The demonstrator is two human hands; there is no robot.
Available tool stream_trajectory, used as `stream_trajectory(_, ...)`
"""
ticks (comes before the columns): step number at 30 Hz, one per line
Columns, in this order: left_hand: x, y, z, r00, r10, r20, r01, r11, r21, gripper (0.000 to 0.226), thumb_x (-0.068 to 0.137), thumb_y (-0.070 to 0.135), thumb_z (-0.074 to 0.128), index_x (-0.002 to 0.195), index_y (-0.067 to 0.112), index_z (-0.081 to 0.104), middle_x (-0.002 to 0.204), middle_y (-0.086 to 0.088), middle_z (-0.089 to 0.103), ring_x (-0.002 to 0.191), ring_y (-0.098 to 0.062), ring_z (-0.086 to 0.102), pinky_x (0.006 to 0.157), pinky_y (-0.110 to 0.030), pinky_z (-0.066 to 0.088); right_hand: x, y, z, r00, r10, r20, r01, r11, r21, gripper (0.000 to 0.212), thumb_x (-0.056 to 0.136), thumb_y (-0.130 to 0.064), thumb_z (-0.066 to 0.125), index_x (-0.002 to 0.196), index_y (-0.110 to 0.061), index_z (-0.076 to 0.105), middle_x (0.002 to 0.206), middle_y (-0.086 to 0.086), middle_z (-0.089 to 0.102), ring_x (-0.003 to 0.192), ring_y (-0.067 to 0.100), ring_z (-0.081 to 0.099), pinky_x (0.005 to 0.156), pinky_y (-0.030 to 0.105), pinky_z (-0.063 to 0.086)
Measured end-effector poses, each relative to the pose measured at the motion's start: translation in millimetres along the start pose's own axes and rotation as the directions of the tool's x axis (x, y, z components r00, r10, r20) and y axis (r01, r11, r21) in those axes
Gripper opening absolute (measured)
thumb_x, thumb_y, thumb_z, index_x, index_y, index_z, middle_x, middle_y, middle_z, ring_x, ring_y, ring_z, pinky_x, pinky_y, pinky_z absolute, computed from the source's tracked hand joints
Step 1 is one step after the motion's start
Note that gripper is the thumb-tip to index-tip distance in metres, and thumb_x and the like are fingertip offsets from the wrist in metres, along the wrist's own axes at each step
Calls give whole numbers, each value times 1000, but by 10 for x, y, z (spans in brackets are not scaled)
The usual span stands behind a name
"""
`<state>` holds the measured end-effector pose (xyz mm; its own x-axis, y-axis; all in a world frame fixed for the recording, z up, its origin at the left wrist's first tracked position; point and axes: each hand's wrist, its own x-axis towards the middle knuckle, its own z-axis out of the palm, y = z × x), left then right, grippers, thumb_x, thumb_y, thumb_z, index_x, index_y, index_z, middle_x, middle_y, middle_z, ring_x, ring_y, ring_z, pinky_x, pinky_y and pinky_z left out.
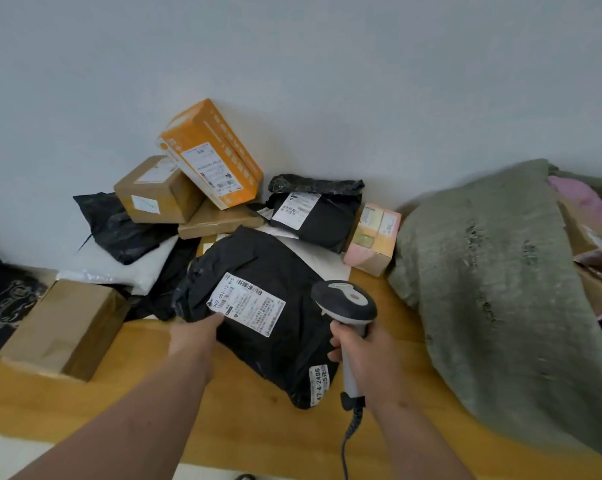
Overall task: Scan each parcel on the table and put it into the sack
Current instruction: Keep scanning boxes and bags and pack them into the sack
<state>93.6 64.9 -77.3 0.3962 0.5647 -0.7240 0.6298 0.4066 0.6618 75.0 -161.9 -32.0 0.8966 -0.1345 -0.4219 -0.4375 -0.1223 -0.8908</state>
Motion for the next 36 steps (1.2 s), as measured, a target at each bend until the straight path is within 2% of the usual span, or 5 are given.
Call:
stream_trajectory(7,85,206,-17,991,122,-54,-120,992,41,40,89,19,70,127,10,60,118,-17,64,109,-37,61,92,-44,50,-9,39,156,992,48,118,-44,998,-33,9,92,-19,67,100,-16,64,80,4,67,60,10,64,57,21,52)
stream_trajectory(13,-9,265,12,906,417,76,-422,903,79,39,99,14,57,138,13,53,120,2,61,111,-21,56,97,-34,44,-24,6,260,979,28,200,-20,999,-43,10,92,-20,66,102,-20,65,78,2,66,61,13,63,70,33,55)
stream_trajectory(19,-87,462,55,852,484,200,-498,867,25,19,100,18,51,96,25,67,100,1,71,99,-22,66,95,-48,53,-102,-170,288,952,-90,293,102,994,-26,13,93,-15,64,102,-25,65,76,-9,66,66,10,61,59,15,50)
stream_trajectory(31,-456,723,147,754,592,286,-609,793,-36,28,101,18,49,91,35,71,95,-7,73,88,-34,66,86,-62,51,-195,-420,132,913,-272,303,261,962,78,19,93,-9,62,97,-28,63,62,-13,59,64,9,56,58,13,49)
stream_trajectory(36,-626,708,184,733,610,302,-620,781,-71,27,102,15,48,97,31,69,99,-2,74,100,-29,68,93,-52,54,-232,-472,13,899,-320,299,304,948,99,29,93,-7,62,94,-36,65,67,-7,61,63,5,56,62,20,54)
